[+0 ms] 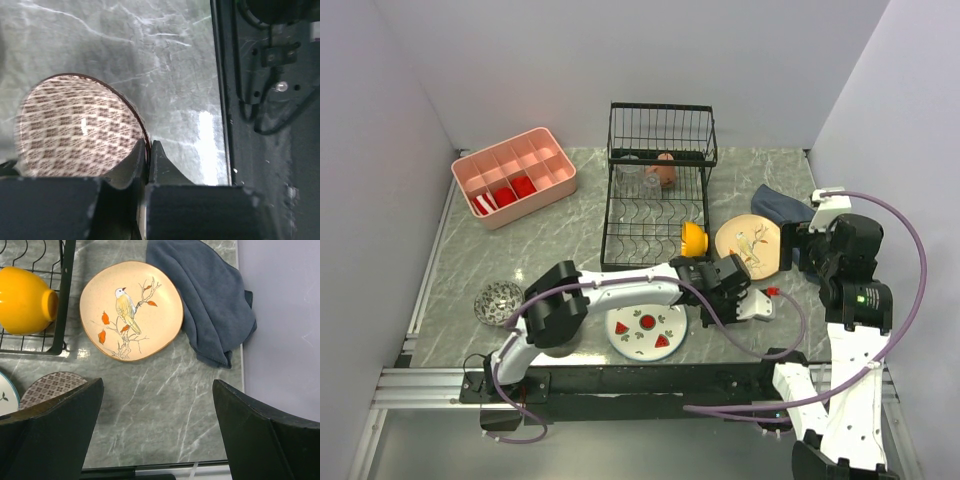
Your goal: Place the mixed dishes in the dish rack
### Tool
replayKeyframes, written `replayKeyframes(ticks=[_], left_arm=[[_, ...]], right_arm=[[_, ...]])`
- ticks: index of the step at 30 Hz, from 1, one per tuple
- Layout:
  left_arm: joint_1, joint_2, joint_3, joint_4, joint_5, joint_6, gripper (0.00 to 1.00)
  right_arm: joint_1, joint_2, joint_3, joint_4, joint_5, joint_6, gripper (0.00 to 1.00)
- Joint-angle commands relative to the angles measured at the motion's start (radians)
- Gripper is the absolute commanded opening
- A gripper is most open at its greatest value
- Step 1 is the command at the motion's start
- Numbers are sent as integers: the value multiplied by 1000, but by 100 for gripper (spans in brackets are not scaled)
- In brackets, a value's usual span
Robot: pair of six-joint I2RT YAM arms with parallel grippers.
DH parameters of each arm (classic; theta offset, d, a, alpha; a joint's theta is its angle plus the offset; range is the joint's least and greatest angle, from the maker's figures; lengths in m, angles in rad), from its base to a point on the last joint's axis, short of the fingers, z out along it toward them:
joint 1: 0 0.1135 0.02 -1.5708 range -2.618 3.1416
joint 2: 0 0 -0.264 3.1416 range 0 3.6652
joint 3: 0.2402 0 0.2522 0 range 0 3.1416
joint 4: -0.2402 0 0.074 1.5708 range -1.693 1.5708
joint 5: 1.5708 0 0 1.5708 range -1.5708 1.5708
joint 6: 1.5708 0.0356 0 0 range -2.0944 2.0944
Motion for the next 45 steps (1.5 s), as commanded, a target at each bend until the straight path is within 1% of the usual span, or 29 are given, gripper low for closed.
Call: replayKeyframes(ticks=[1,4,6,7,8,9,10,11,12,13,14,15,16,17,18,20,21,23,24,25,26,28,31,34,37,38,39,42,45], left_arm=[[24,-151,3,-45,77,-23,1],[62,-242,-3,-68,110,-22,1],[127,-280,0,-83,181,-45,1],[153,-314,-2,-82,215,-84,1],[211,-332,-11,-54,277,-115,1],[240,-370,-39,-34,307,-144,1],[297,-389,-55,-20,334,-196,1],[326,-408,-74,19,398,-219,1],[354,-443,-121,50,426,-242,1],[404,-463,-152,81,449,-305,1],[429,-481,-187,130,469,-340,1],[455,-530,-280,252,530,-399,1],[504,-562,-343,359,554,-499,1],[526,-596,-484,468,572,-560,1],[543,-653,-552,723,607,-673,1],[579,-687,-707,933,599,-788,1],[583,-684,-738,1107,585,-892,1],[593,-627,-792,1251,569,-1000,1],[595,-604,-809,1335,560,-1125,1],[598,-584,-827,1514,519,-1176,1],[599,-558,-853,1565,491,-1215,1],[619,-549,-850,1571,425,-1270,1],[670,-534,-864,1595,402,-1341,1],[726,-506,-908,1672,382,-1422,1],[756,-439,-922,1767,356,-1525,1],[756,-388,-915,1802,345,-1558,1],[759,-360,-904,1864,341,-1616,1],[762,-281,-870,1923,307,-1707,1],[762,-219,-837,1952,290,-1766,1]], right_arm=[[-8,30,57,-4,10,-5,97],[-6,62,93,-22,30,-28,97],[-8,91,121,-33,44,-42,97],[-8,102,126,-33,47,-43,97],[-8,121,138,-33,50,-43,97],[-8,130,144,-33,49,-39,97],[-8,153,155,-32,49,-33,97],[-8,165,161,-31,47,-20,97],[-8,176,166,-28,47,-16,96],[-8,197,170,-24,39,-11,96],[-8,207,172,-15,39,-5,96],[-8,217,172,-9,39,-2,96],[-6,237,176,-5,32,-2,96],[-8,249,179,-2,35,-6,96],[-8,262,181,-1,39,-8,96],[-8,299,199,-4,50,-16,96],[-8,312,208,-8,52,-22,96],[-8,337,233,-8,62,-43,96],[-8,349,242,-7,67,-52,97],[-8,355,247,-7,68,-57,97],[-8,363,251,-10,93,-59,97],[-9,386,271,-28,98,-48,97],[-9,378,255,-50,82,-43,97],[-9,388,218,-53,104,-40,97],[-9,392,224,-56,131,-48,97],[-9,400,231,-64,142,-52,97],[-9,412,244,-70,153,-51,97],[-9,435,273,-99,179,-52,97],[-9,447,284,-111,196,-57,97]])
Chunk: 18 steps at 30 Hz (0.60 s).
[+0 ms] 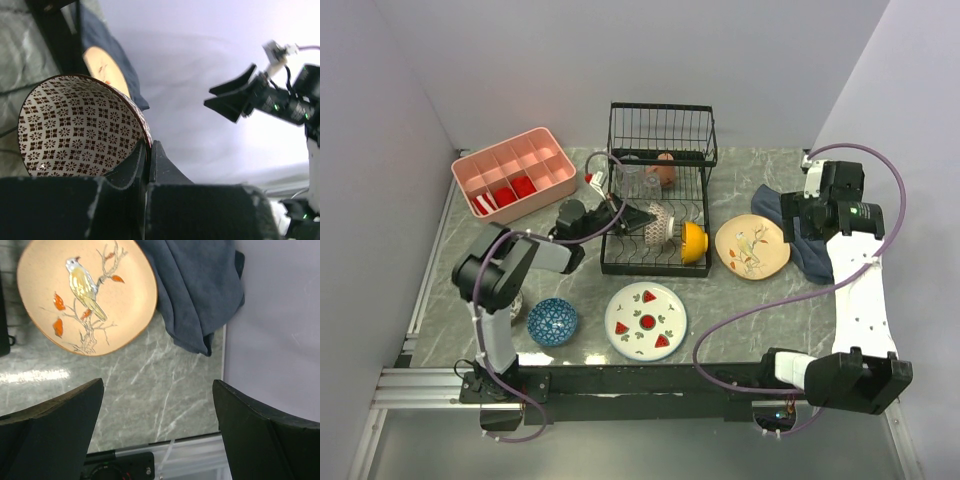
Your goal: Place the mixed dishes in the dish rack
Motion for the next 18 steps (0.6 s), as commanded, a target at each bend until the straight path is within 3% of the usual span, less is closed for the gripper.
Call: replayKeyframes(ticks=[1,18], left_arm=[[-7,48,87,213,-53,-174,1],[-40,150,147,29,-124,-303,1]], right_arm=[[-7,12,60,-25,58,-14,97],[-6,39,38,-17,52,-20,97]])
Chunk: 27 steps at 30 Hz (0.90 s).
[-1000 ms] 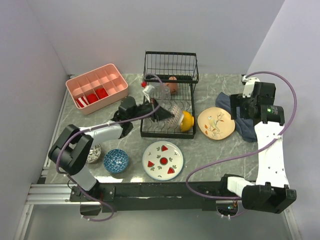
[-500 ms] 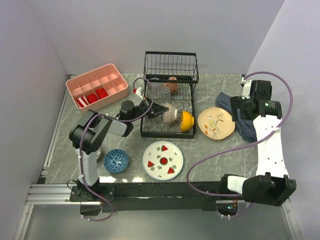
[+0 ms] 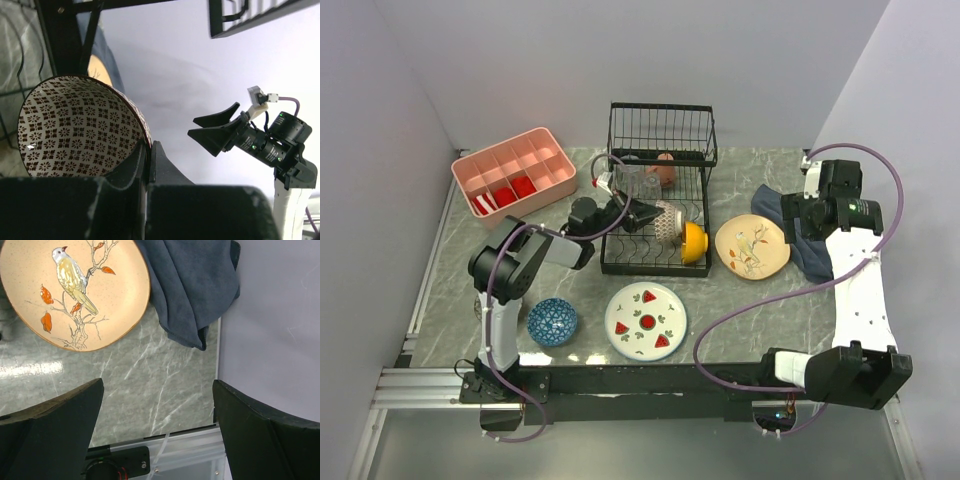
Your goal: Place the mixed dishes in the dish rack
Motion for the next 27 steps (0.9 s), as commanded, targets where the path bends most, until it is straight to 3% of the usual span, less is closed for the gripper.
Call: replayKeyframes(ticks=[1,11,27], left_arm=[[-13,-2,36,6,-22,-59,1],[-30,42,73,-6,4,-89,1],[-11,-16,-42,-124,-42,-125,1]], right_arm=[[-6,9,29,9,10,-9,97],[-6,-1,13,2,7,-8,97],[-3,25,13,9,-7,-9,98]])
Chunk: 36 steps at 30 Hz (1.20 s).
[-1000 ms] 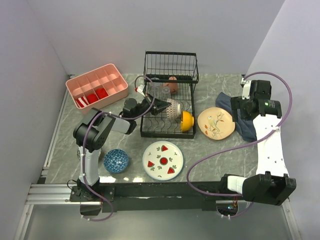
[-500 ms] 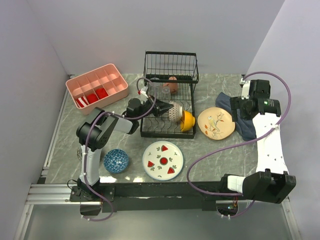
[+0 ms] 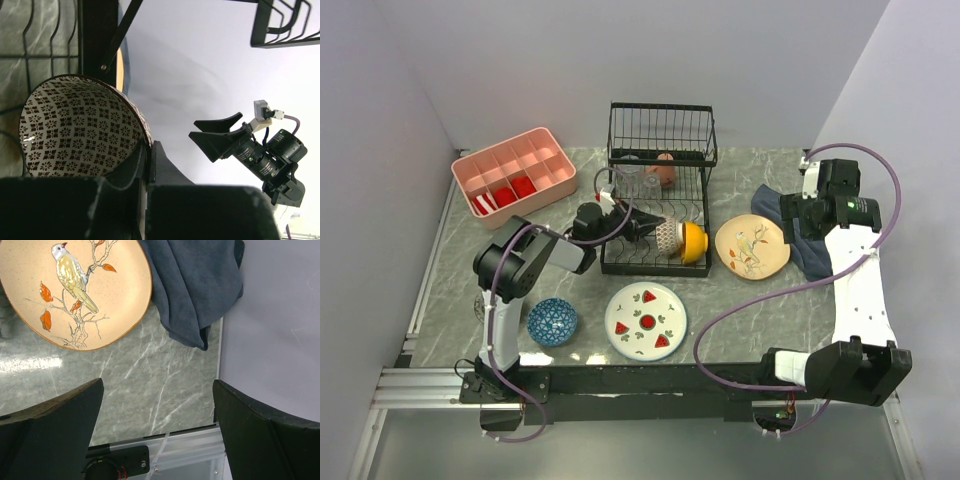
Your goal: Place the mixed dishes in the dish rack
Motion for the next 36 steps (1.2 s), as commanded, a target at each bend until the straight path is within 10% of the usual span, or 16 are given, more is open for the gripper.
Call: replayKeyframes(ticks=[1,8,12,15,30,36], left_arm=[[9,-73,-40,-73,-35,-1,1],[9,-100,-54,-133,-63,17,6],[7,-116,-34,-142,-66,45,47],[13,-131,2,-205,-65,94,60],[196,-304,205,-878,-48,537,72],[231,-485,308,-1291,-28,1099,72]], right_arm=[[-1,6,13,8,-6,-3,98],[4,8,-15,25,-23,-1,98],[8,9,-16,25,-29,-1,98],[8,9,-11,28,-31,-6,98],[22,19,-11,82,-104,-53,99],[89,13,-36,165,-161,-70,100]])
